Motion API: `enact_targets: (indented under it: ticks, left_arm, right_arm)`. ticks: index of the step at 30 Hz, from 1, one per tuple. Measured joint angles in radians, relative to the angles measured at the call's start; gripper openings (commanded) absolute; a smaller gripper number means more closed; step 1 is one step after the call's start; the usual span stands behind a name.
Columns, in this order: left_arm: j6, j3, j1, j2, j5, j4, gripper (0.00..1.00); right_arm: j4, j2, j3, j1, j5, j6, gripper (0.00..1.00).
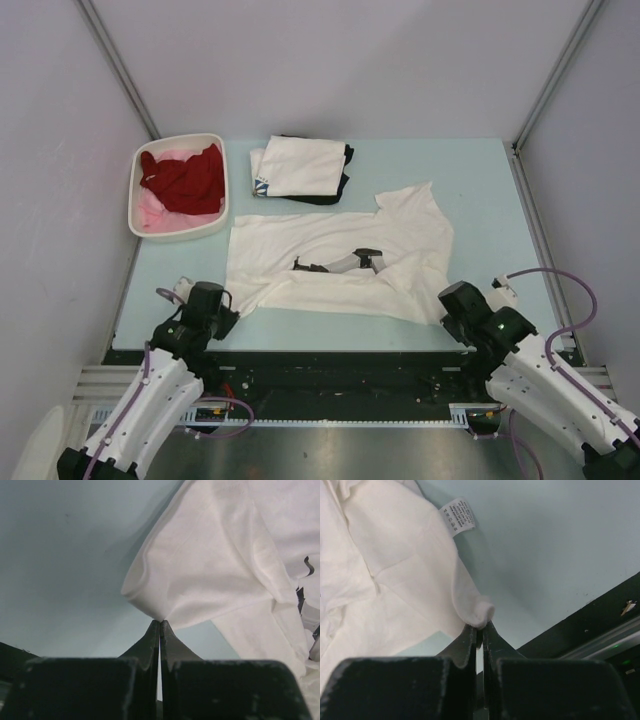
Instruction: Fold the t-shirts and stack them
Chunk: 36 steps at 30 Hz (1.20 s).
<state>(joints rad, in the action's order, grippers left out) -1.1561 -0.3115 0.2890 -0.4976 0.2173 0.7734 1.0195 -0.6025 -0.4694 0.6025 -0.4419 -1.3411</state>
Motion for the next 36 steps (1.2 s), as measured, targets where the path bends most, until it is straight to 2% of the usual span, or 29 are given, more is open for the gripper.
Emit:
enact_targets:
  ticks: [4,9,18,20,25,31,36]
  left_arm:
    - [-0.054,0.015,0.078,0.043,0.028,0.042,0.00]
    - [-0.131,0.015,0.169,0.062,0.095,0.097,0.00]
    - [-0.237,0.013,0.174,0.062,0.223,0.174,0.04]
    - [-0.239,0.012,0.148,0.057,0.234,0.174,0.02]
    - [-0.181,0.010,-0.030,-0.002,0.222,0.125,0.00]
    - [-0.063,0.015,-0.257,-0.140,0.109,0.003,0.00]
    - [-0.012,0.015,-0.326,-0.181,0.048,-0.063,0.00]
  right_arm:
    - [0.020,0.007,0.005,0.071,-0.021,-0.074,0.00]
    - [0.027,0.016,0.009,0.085,-0.027,-0.104,0.00]
    - [0.032,-0.012,0.009,0.072,-0.080,-0.109,0.00]
    - [0.031,-0.049,0.009,0.059,-0.097,-0.114,0.00]
    - [0.031,-0.138,0.006,0.009,-0.140,-0.125,0.00]
    - [0.002,-0.196,-0.011,-0.149,-0.151,-0.090,0.00]
    - [-0.036,-0.223,-0.015,-0.256,-0.115,-0.037,0.00]
